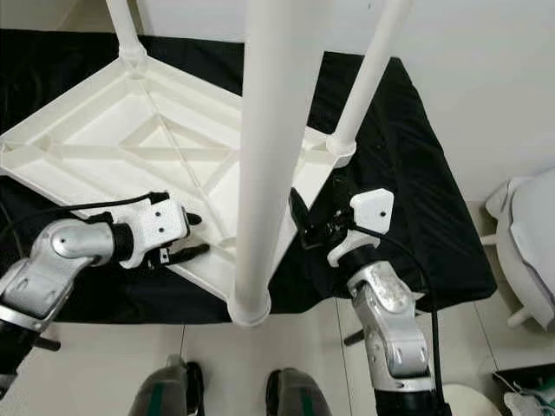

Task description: Building children table

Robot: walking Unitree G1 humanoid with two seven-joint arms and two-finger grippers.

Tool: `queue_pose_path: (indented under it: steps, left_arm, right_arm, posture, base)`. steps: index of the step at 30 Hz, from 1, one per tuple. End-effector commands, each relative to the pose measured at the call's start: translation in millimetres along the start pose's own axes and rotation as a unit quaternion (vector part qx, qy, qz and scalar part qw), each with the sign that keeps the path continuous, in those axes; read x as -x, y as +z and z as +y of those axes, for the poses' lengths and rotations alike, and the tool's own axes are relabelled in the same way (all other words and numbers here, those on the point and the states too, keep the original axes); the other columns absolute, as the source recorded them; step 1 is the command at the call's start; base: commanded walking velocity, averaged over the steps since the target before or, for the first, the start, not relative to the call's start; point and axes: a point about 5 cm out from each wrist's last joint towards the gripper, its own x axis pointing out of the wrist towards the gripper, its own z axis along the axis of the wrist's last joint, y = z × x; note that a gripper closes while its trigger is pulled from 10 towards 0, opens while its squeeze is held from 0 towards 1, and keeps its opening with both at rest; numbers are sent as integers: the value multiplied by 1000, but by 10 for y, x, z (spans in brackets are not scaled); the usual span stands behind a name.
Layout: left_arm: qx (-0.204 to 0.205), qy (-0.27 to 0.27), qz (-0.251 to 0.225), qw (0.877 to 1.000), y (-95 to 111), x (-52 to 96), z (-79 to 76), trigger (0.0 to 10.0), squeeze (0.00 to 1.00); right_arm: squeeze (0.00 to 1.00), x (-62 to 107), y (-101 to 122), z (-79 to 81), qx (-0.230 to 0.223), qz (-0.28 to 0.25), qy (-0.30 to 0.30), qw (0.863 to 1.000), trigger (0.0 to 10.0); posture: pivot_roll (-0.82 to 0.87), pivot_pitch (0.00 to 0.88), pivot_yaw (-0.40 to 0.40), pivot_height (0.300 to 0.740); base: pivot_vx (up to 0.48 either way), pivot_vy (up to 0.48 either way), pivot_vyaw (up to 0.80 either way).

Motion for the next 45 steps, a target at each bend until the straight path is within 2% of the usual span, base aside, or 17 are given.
queue_pose_path:
  steps: [1, 11, 12, 13, 17, 18, 28, 31, 32, 33, 35, 37, 39, 41, 42, 44, 45]
  left_arm:
    - [20, 65, 20, 997, -63, -99, 13, 10000, 0]
    - [51, 53, 44, 996, -146, -156, -15, 10000, 0]
    - [55, 45, 44, 997, -148, -165, -15, 9294, 0]
    - [56, 39, 41, 997, -139, -178, -17, 3490, 0]
    - [57, 35, 38, 997, -130, -187, -18, 3490, 0]
    - [58, 29, 33, 997, -118, -200, -23, 0, 0]
    - [59, 35, 34, 997, -89, -277, -18, 0, 0]
    - [62, 61, 36, 996, -85, -317, 46, 2157, 0]
    - [62, 61, 36, 996, -85, -317, 46, 2157, 0]
    - [61, 68, 37, 995, -85, -325, 69, 2196, 0]
    - [60, 76, 39, 994, -93, -330, 102, 627, 0]
    - [62, 83, 40, 994, -98, -328, 124, 0, 0]
    - [62, 89, 41, 993, -102, -328, 145, 1294, 0]
    - [64, 108, 40, 991, -103, -332, 206, 1647, 0]
    - [66, 117, 40, 990, -102, -337, 233, 902, 0]
    - [66, 117, 40, 990, -102, -337, 233, 902, 0]
    - [71, 136, 45, 987, -106, -352, 282, 4588, 0]
  right_arm:
    - [0, 22, -11, -18, 3, 5, -4, 1000, 10000]
    - [0, 43, -18, -12, 5, 7, -4, 1000, 10000]
    - [0, 42, -16, -9, 5, 7, -4, 1000, 10000]
    - [0, 40, -16, -3, 5, 6, -3, 1000, 10000]
    - [0, 39, -16, 0, 5, 6, -2, 1000, 10000]
    - [0, 38, -16, 3, 5, 6, -2, 1000, 10000]
    - [0, 31, -21, 23, 2, 5, -3, 1000, 10000]
    - [0, 26, -13, 7, 5, 1, -13, 1000, 10000]
    - [0, 26, -13, 7, 5, 1, -13, 1000, 10000]
    - [0, 23, -4, -24, 9, -2, -26, 1000, 10000]
    - [0, 23, 16, -116, 23, -9, -62, 998, 10000]
    - [0, 42, 17, -206, 31, -9, -101, 994, 10000]
    - [0, 68, 6, -284, 35, -5, -136, 990, 10000]
    - [0, 153, -20, -403, 40, 2, -210, 977, 10000]
    - [0, 181, -31, -420, 38, 4, -231, 972, 10000]
    - [0, 181, -31, -420, 38, 4, -231, 972, 10000]
    - [0, 203, -53, -394, 30, 7, -240, 970, 10000]
  posture:
    - [-104, 77, -35, 740]
    - [-110, 71, -28, 740]
    - [-111, 70, -27, 740]
    - [-111, 67, -26, 740]
    - [-111, 67, -26, 740]
    - [-111, 67, -26, 740]
    - [-107, 67, -18, 740]
    - [-109, 70, -16, 740]
    - [-109, 70, -16, 740]
    - [-109, 70, -16, 740]
    - [-114, 75, -16, 740]
    - [-113, 80, -18, 740]
    - [-113, 80, -18, 740]
    - [-110, 88, -23, 740]
    - [-110, 89, -22, 740]
    - [-110, 89, -22, 740]
    - [-111, 93, -22, 740]
  base:
    - [0, 0, 0]
    - [0, 0, 0]
    - [0, 0, 0]
    - [0, 0, 0]
    - [0, 0, 0]
    - [0, 0, 0]
    - [0, 0, 0]
    - [0, 0, 0]
    - [0, 0, 0]
    - [0, 0, 0]
    - [0, 0, 0]
    - [0, 0, 0]
    - [0, 0, 0]
    - [0, 0, 0]
    - [0, 0, 0]
    - [0, 0, 0]
    - [0, 0, 0]
